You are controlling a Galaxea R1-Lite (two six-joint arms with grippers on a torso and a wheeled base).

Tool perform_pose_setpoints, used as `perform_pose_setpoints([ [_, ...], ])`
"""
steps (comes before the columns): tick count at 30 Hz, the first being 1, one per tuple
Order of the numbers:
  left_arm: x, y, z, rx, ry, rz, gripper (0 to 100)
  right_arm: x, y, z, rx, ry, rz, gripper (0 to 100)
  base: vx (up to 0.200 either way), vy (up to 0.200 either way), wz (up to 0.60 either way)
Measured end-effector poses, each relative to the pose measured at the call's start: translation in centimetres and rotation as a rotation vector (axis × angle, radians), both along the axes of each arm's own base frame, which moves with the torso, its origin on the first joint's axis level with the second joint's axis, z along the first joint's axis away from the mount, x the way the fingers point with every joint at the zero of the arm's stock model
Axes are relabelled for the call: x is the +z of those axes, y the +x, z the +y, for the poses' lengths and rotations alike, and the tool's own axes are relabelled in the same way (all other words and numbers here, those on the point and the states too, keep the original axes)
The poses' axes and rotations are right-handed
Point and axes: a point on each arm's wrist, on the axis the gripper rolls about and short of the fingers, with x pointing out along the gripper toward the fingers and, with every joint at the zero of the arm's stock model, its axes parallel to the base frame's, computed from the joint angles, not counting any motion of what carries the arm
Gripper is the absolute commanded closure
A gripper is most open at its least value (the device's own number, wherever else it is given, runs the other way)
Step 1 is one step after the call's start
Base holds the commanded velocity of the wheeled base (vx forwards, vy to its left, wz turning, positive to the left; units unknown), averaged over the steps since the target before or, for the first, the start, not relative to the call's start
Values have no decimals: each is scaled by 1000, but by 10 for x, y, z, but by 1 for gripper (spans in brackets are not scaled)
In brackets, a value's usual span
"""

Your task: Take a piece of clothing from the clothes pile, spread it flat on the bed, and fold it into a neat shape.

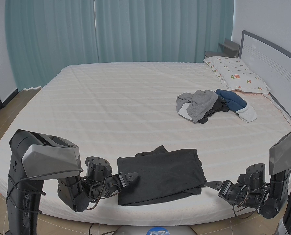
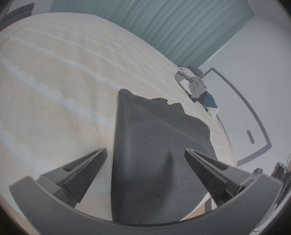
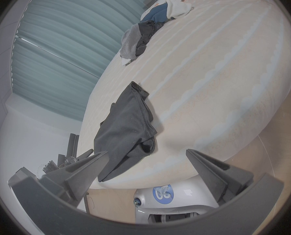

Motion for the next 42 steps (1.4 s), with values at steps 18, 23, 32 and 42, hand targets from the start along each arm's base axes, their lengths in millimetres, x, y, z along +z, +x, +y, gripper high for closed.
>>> perform_pose_setpoints([
  [18, 0, 2, 3, 46, 11, -8, 100, 1, 0, 0, -8, -7, -6, 0, 0, 0, 0],
  [23, 1, 1, 3, 48, 11, -7, 100, 1, 0, 0, -9, -7, -6, 0, 0, 0, 0],
  [32, 2, 1, 5, 53, 11, -7, 100, 1, 0, 0, -11, -7, -6, 0, 0, 0, 0],
  [42, 3, 1, 7, 60, 8, -8, 100, 0, 0, 0, -10, -7, -5, 0, 0, 180, 0],
])
